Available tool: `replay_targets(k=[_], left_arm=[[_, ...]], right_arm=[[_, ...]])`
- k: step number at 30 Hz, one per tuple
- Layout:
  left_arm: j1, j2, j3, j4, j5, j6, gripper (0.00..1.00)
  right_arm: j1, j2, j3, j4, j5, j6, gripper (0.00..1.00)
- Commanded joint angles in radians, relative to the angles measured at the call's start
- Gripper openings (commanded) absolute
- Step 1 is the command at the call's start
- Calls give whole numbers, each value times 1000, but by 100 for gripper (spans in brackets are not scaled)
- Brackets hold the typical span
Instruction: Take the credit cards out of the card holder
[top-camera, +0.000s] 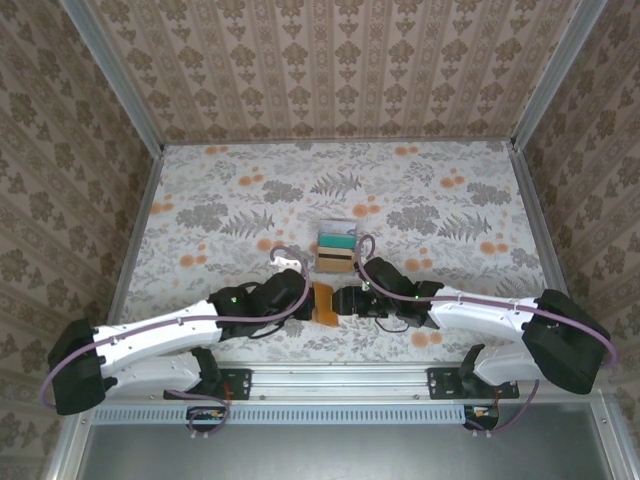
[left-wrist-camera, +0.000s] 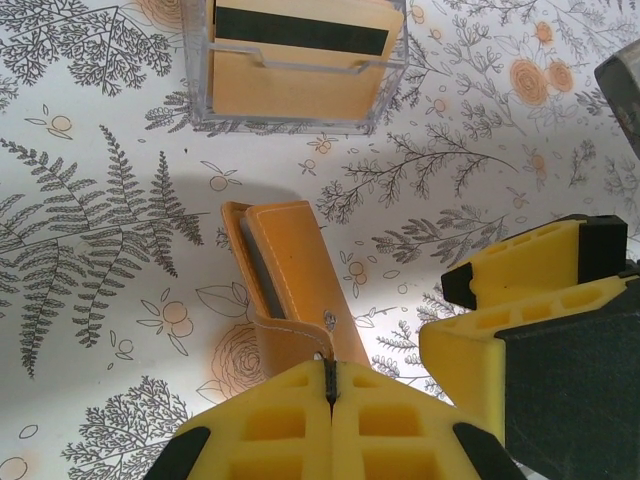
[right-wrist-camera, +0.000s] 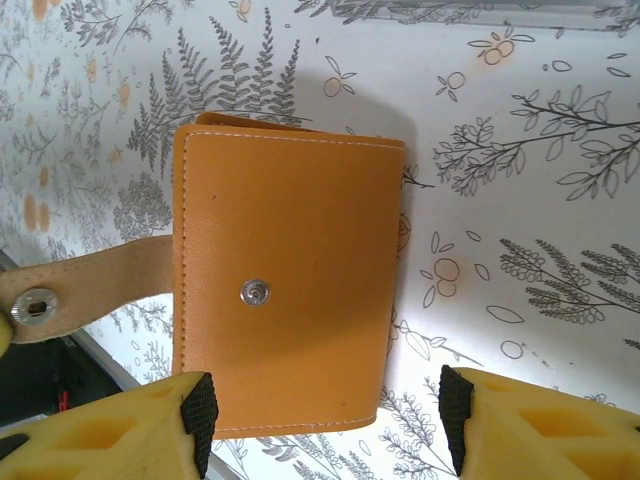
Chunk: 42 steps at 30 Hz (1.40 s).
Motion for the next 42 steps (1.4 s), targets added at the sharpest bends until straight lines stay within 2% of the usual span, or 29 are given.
replay_targets(k=[1, 10, 17, 20, 26, 29, 32, 36, 39, 42], left_arm=[[-12, 3, 50, 21, -11, 26, 0], [-23, 26, 92, 14, -18, 43, 0], [-20, 14, 75, -19, -46, 28, 0], [-13, -6, 54, -22, -47, 21, 0], [0, -24, 28, -37, -45, 12, 0], [4, -28, 18, -40, -46, 9, 0], [10, -30, 6, -36, -43, 6, 0], [18, -27, -6, -26, -35, 5, 0], [24, -23, -14, -18, -30, 5, 0], [33, -22, -25, -15, -23, 9, 0]], right_arm=[[13, 6, 22, 28, -39, -22, 66], [34, 62, 67, 22, -52, -40, 67], [34, 36, 54, -25, 13, -40, 57], [34, 20, 36, -32, 34, -42, 50], [31, 31, 32, -31, 43, -44, 51], [32, 30, 31, -24, 43, -45, 44], [32, 30, 25, -4, 32, -48, 31], [32, 35, 22, 21, 11, -49, 22], [32, 50, 25, 38, -6, -49, 9], [32, 54, 26, 55, -22, -40, 9]])
